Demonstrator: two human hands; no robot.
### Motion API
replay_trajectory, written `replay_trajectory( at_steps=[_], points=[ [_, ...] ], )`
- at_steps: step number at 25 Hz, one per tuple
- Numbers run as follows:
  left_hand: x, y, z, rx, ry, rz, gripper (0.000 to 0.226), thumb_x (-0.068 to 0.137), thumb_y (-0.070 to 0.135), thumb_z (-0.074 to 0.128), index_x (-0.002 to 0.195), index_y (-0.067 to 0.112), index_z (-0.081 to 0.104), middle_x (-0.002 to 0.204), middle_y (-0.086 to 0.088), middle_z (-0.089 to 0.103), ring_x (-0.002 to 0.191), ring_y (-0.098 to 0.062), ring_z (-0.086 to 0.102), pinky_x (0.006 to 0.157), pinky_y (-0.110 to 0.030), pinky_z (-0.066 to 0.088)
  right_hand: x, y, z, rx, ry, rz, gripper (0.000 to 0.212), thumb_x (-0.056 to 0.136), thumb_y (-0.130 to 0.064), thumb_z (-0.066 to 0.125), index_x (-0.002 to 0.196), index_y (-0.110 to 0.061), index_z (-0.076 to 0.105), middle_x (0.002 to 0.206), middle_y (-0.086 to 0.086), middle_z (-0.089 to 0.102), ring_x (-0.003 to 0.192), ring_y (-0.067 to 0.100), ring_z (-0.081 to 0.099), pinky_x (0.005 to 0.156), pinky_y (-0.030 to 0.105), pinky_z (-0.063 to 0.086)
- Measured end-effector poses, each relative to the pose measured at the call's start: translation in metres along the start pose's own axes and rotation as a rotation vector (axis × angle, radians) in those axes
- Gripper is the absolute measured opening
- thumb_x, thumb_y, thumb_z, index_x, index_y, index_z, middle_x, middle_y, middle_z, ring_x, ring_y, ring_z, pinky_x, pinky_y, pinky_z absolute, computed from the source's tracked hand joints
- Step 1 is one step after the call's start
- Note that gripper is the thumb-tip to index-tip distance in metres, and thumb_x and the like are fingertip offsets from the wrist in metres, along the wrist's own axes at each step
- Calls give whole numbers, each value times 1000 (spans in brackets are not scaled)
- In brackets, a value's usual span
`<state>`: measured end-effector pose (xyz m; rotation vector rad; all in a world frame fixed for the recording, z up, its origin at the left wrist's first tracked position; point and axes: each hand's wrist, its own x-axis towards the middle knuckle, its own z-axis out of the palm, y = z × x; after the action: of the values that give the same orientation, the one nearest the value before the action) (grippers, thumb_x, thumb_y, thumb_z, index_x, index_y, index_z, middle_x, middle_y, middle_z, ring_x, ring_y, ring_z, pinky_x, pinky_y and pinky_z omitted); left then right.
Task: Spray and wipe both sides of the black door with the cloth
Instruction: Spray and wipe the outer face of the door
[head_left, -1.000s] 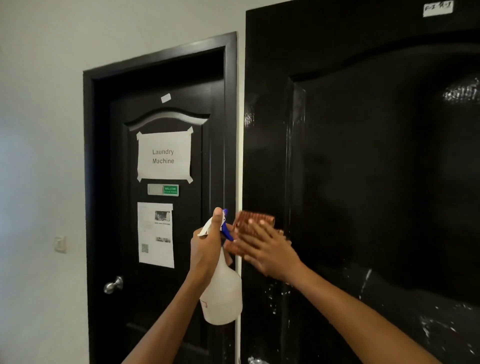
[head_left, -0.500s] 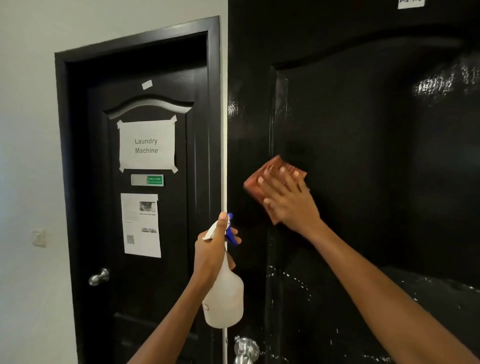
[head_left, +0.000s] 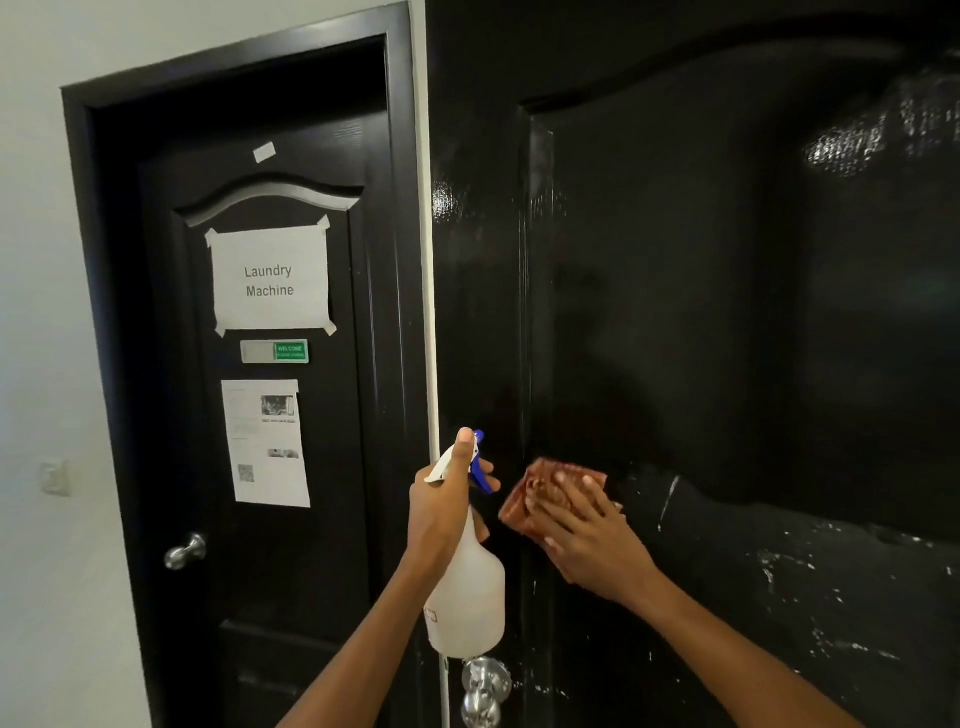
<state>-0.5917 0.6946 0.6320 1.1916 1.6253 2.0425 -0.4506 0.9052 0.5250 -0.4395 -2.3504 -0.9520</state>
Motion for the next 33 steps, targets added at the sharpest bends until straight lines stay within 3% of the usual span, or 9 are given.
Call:
replay_trajectory(
  at_steps=[2,4,10,14,16,19,23,28,33],
  points=[
    [1,7,4,-1,-4,-4,64,83,64,44,97,7,70,86,-10,75,54,-10,66,46,-12,49,-8,24,-7,-72,-113,-242,64,102,-53,44,159,-28,29,162,-1,37,157,29,9,125,54,3],
    [2,12,7,-8,-15,9,64,85,64,44,97,7,70,83,-9,75,53,-14,65,46,-16,49,16,56,-27,-129,-98,-293,62,103,-54,41,160,-32,27,164,-2,33,158,27,8,126,52,0],
    [8,18,10,-5,3,33,62,89,64,44,94,9,71,84,-8,75,54,-23,63,46,-25,51,146,113,-119,-106,229,210,60,105,-48,38,160,-26,30,167,-1,28,155,34,17,124,57,13],
    [5,12,6,1,24,43,63,86,64,43,95,8,71,84,-8,74,57,-14,66,47,-18,51,154,74,-99,-2,287,370,62,106,-41,34,162,-17,22,171,5,16,157,36,6,124,59,10],
    [0,8,4,8,33,48,63,87,63,42,94,8,71,82,-9,74,56,-13,66,47,-16,51,110,46,-65,32,243,303,64,104,-40,41,161,-15,26,168,8,23,156,36,11,124,60,13],
    [-2,13,4,28,1,41,61,90,62,43,93,8,70,83,-9,75,52,-15,64,46,-17,51,38,30,-33,12,98,49,62,104,-44,42,159,-20,32,164,5,34,156,32,16,125,56,14],
    [6,29,6,32,-1,62,62,91,62,42,94,7,70,83,-10,74,51,-17,63,45,-20,51,38,65,-45,-90,-46,-162,63,104,-53,36,161,-27,26,166,1,29,158,30,8,126,53,5],
    [14,36,5,-33,29,62,61,93,64,41,95,11,70,85,-9,75,55,-20,63,48,-29,51,154,121,-126,-46,219,226,58,104,-47,40,159,-29,33,165,-5,32,154,31,21,125,54,10],
    [14,35,-2,-55,40,67,63,93,65,39,96,11,69,85,-8,74,53,-25,61,48,-30,51,185,75,-118,38,334,498,62,109,-47,24,164,-20,13,172,2,11,158,33,3,125,57,6]
  ],
)
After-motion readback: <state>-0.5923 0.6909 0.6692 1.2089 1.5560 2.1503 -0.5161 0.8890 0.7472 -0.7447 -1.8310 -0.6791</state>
